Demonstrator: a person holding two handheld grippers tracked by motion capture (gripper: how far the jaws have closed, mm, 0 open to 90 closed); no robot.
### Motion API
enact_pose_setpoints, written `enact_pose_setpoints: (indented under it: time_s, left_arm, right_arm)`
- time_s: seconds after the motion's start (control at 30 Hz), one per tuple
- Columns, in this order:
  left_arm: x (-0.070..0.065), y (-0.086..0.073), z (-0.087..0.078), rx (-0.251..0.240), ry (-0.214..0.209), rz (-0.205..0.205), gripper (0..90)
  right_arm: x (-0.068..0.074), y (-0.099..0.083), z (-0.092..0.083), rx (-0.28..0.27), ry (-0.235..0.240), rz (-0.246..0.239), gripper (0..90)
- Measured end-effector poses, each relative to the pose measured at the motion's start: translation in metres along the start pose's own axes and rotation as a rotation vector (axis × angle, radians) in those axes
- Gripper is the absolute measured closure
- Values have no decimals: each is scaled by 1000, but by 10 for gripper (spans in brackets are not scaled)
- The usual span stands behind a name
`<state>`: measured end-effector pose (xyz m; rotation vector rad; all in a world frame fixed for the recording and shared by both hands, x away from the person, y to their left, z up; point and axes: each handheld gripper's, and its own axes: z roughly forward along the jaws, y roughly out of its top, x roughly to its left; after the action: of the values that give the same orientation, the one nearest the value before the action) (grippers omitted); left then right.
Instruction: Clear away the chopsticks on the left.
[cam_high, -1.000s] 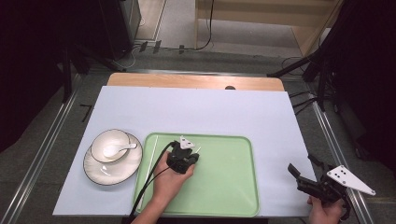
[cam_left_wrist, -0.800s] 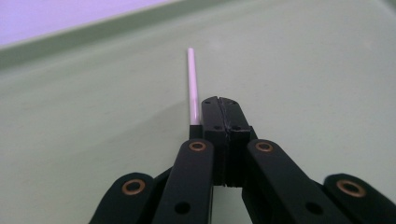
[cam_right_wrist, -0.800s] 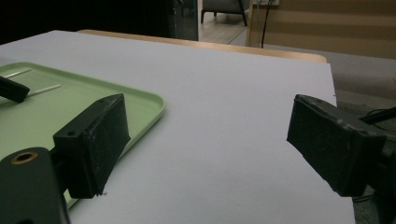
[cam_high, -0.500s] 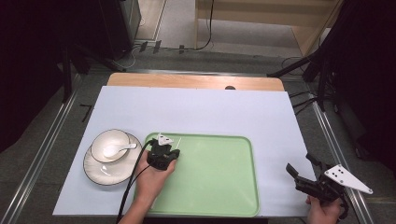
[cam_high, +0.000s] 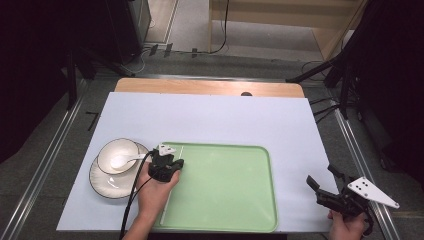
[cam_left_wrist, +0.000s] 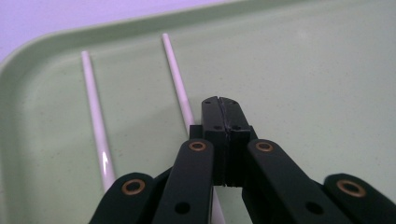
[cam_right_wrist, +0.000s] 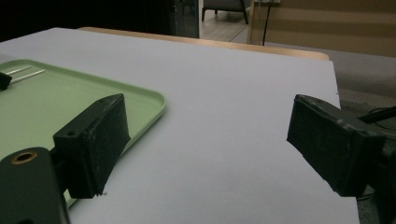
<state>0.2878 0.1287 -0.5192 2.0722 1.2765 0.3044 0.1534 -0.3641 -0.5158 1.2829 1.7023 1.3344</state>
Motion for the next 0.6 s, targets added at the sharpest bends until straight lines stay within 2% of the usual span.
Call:
enact_pose_setpoints:
  time_s: [0.2,0.23,0.33,0.4,0.43,0.47,0.5,0.53,0.57,0.6]
  left_arm:
    - [3,-2,-3,-7,-3,29,900]
    - [4,-3,-3,-9,-17,36,885]
    - [3,-5,-8,-31,-80,68,758]
    - [4,-6,-13,-61,-121,70,638]
    - [4,-6,-13,-61,-121,70,557]
    - [7,-7,-20,-102,-181,64,472]
    - [9,-8,-24,-132,-215,62,385]
    - [11,-9,-28,-163,-251,66,252]
    - [11,-9,-28,-163,-251,66,127]
    - [14,-12,-34,-188,-311,88,36]
  right_arm:
    - [1,0,1,1,0,-6,133]
    - [1,0,1,1,0,-7,133]
    - [0,0,1,4,2,-6,133]
    - [-1,-1,1,5,1,0,133]
    - [-1,-1,1,5,1,0,133]
    - [-1,-1,1,6,-1,3,133]
    - [-2,-1,1,6,-2,0,133]
    - [-2,-1,1,8,-3,-2,133]
    - [-2,-1,1,8,-4,-2,133]
    - [-3,-1,0,9,-5,0,133]
